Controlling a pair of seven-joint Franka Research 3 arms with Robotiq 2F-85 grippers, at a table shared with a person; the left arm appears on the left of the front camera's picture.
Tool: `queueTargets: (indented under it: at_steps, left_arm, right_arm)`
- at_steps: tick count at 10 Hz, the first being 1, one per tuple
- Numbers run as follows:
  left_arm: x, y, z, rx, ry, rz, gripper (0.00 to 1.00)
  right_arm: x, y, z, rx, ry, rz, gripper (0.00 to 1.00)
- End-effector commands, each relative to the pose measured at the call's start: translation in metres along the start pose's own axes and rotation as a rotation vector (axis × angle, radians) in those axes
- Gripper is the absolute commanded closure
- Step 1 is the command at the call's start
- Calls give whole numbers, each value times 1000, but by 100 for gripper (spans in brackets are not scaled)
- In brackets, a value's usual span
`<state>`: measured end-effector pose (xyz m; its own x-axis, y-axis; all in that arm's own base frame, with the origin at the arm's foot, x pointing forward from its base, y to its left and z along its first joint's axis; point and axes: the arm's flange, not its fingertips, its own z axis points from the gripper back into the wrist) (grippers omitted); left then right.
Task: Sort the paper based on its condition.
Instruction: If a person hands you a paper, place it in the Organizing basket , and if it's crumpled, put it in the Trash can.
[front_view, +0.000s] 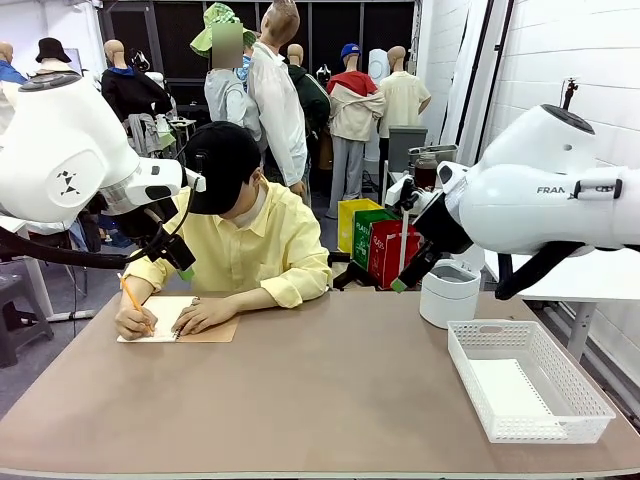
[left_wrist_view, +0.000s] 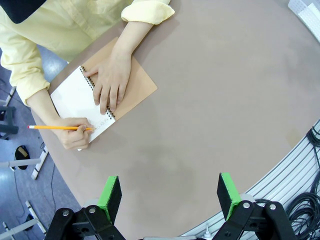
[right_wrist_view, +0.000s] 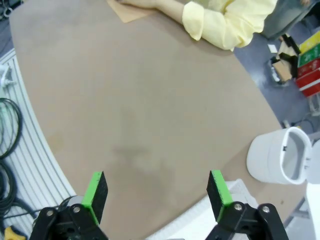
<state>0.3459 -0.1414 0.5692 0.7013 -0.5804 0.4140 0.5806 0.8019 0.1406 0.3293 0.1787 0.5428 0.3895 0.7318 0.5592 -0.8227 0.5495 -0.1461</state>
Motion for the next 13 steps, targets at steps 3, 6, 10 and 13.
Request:
queueTargets:
  at_steps: [3, 6, 10, 13]
  left_arm:
    - [0, 1, 1, -2, -2, 0, 0]
    - [0, 1, 1, -2, -2, 0, 0]
    - [0, 1, 1, -2, -2, 0, 0]
    - [0, 1, 1, -2, -2, 0, 0]
  right_arm:
    - [5, -1, 1, 10, 9, 6, 0]
    - [5, -1, 1, 10, 9, 6, 0]
    - [5, -1, 1, 10, 9, 6, 0]
    - [5, -1, 1, 10, 9, 6, 0]
